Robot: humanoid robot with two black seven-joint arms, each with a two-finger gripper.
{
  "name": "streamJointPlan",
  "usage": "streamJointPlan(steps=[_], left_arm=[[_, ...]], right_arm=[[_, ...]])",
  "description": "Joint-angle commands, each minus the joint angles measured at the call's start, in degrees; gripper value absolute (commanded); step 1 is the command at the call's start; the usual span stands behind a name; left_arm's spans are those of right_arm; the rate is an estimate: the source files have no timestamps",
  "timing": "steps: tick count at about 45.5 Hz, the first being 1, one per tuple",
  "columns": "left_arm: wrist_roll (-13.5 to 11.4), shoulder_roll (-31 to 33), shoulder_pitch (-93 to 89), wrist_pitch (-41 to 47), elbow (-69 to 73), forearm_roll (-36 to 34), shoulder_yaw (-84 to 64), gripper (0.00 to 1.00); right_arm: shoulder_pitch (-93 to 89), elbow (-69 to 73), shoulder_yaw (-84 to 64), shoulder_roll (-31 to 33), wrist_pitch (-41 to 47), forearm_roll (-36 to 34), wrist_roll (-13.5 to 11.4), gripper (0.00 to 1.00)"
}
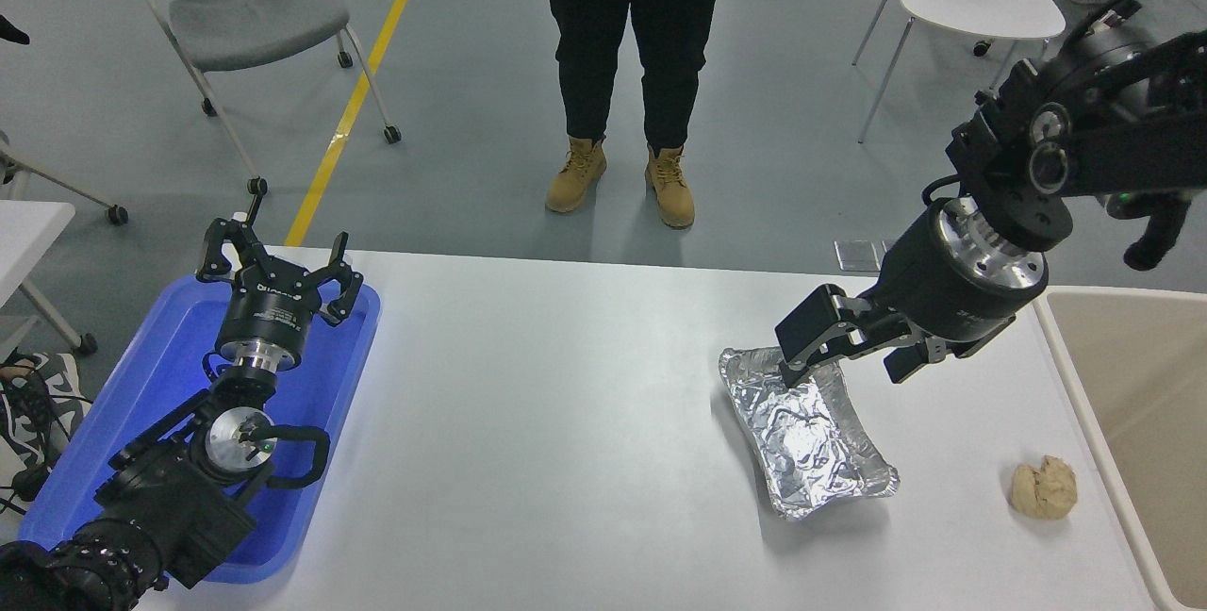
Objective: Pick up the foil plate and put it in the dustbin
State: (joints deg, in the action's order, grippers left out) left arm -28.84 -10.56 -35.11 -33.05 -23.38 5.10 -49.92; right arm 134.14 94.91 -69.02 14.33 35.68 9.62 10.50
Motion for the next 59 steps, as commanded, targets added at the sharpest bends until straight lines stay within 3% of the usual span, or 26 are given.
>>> streamJointPlan(steps=[1, 15, 37, 59], left_arm=[[0.0, 0.0, 0.0, 0.0, 0.0, 0.0, 0.0, 1.00], [0.0, 0.0, 0.0, 0.0, 0.0, 0.0, 0.0, 1.00], [0.0, 0.0, 0.0, 0.0, 0.0, 0.0, 0.0, 1.00], [0.0, 0.0, 0.0, 0.0, 0.0, 0.0, 0.0, 1.00]], right_arm=[[-0.1, 0.0, -0.2, -0.2, -0.7, 0.2, 0.0, 1.00], [-0.3, 0.0, -0.2, -0.4, -1.1, 0.7, 0.0, 1.00], [-7.8, -2.0, -1.6, 5.0, -7.9, 11.6, 0.2, 1.00], [-27.1, -14.2, 2.7, 10.9, -17.0, 24.9, 0.2, 1.00]])
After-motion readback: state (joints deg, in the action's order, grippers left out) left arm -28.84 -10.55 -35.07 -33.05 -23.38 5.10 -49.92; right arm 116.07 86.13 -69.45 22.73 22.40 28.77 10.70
